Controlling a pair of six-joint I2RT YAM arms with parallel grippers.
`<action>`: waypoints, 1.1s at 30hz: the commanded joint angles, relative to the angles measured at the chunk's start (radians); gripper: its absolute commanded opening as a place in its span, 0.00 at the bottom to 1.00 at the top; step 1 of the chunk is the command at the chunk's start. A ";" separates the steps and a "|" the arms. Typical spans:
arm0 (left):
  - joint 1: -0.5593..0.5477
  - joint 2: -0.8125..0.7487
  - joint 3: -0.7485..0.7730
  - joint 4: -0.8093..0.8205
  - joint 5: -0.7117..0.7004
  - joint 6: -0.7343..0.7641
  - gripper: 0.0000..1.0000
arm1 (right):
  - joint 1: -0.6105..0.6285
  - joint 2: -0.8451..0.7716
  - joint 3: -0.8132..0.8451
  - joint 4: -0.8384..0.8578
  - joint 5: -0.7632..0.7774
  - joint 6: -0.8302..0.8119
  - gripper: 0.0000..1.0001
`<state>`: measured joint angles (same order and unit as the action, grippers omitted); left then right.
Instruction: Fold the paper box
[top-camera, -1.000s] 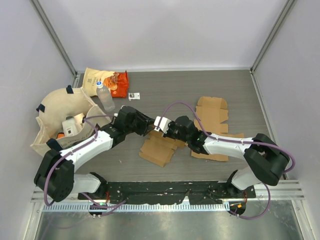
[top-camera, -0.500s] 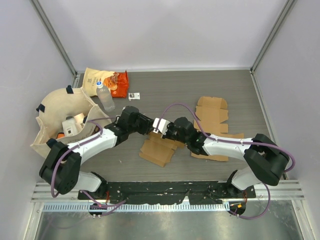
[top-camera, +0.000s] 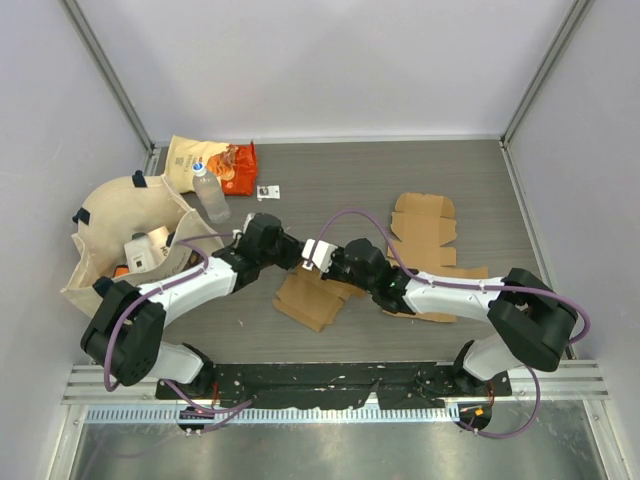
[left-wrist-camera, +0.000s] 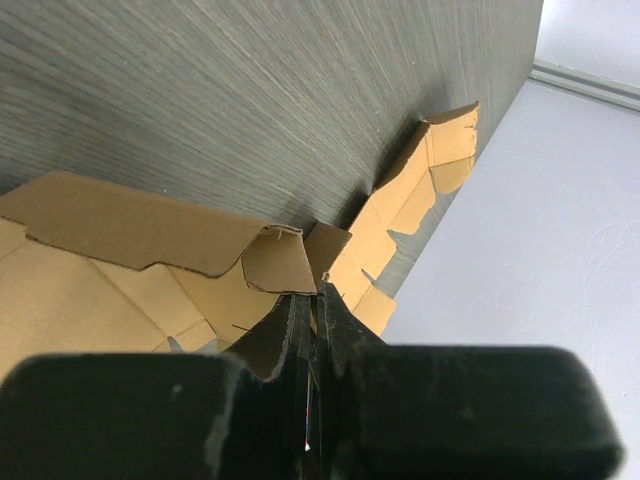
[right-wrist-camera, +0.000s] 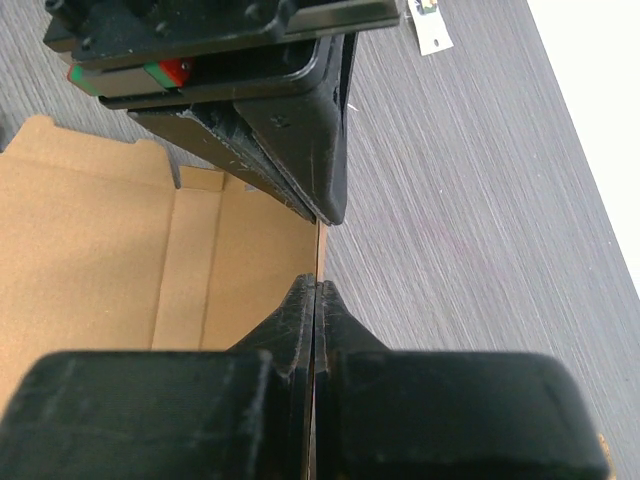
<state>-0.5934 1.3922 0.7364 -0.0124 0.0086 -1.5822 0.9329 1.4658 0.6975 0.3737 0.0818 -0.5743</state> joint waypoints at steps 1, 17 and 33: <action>0.000 -0.019 -0.014 0.113 -0.059 0.045 0.05 | 0.017 -0.001 0.042 0.059 0.062 0.053 0.03; 0.000 -0.022 -0.127 0.291 -0.081 -0.113 0.00 | -0.152 -0.255 0.228 -0.558 -0.148 1.604 0.76; -0.002 -0.047 -0.345 0.655 -0.067 -0.233 0.00 | -0.174 -0.260 -0.153 -0.061 -0.105 2.225 0.62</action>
<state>-0.5953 1.3563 0.4110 0.4904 -0.0525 -1.8019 0.7654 1.1854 0.5591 0.1390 -0.0135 1.4624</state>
